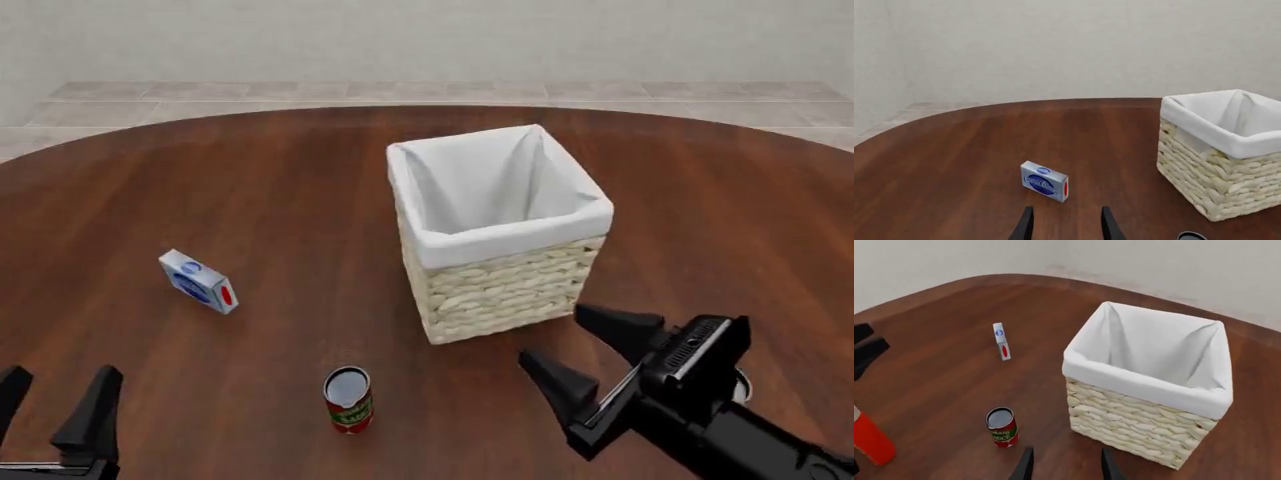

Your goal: Pick up the tomato sauce, and put it in the basket.

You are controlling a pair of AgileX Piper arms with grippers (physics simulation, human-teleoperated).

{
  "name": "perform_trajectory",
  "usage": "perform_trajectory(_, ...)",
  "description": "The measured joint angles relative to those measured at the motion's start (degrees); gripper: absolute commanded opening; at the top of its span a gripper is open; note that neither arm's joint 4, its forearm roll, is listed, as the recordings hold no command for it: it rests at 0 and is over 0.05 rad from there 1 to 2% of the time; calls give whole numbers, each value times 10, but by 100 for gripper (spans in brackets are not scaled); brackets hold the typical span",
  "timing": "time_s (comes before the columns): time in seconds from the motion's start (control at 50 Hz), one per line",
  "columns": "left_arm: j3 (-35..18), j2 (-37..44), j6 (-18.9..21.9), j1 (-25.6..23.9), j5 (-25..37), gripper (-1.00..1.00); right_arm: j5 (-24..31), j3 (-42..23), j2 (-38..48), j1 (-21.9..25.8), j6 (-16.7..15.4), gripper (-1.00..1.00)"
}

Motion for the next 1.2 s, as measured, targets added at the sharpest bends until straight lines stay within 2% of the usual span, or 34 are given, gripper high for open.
perform_trajectory(0.52,0,0,0,0,0,100,5,-82,147,95,2,100)
perform_trajectory(1.2,0,0,0,0,0,100,9,-172,307,163,0,100)
